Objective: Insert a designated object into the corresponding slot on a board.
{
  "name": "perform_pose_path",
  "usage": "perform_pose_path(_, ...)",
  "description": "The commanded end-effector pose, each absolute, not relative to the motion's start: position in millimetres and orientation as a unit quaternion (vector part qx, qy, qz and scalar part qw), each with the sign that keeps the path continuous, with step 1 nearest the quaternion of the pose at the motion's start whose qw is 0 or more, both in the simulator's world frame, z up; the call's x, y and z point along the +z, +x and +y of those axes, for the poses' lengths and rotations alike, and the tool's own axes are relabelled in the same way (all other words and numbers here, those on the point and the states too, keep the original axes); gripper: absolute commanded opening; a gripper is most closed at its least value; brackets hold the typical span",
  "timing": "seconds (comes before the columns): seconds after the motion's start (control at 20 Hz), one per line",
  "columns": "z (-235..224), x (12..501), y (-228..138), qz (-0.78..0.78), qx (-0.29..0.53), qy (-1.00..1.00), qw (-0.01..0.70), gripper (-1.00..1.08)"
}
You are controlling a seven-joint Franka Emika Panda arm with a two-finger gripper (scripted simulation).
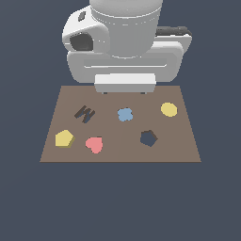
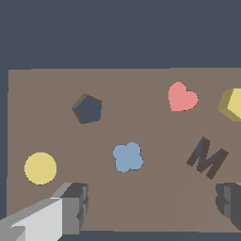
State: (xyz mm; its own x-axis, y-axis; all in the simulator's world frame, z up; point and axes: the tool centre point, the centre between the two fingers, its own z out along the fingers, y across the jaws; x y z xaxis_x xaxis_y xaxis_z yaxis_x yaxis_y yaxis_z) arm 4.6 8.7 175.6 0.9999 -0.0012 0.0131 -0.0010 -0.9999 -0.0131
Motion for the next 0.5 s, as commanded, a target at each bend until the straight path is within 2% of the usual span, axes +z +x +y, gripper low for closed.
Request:
perform_pose_path(0.0,9,176,5,0.001,-0.007,-1.000,0.007,1.00)
perform_pose_path(0.45,-1,166,17,0.037,-0.006,-0.999,0.006,1.00)
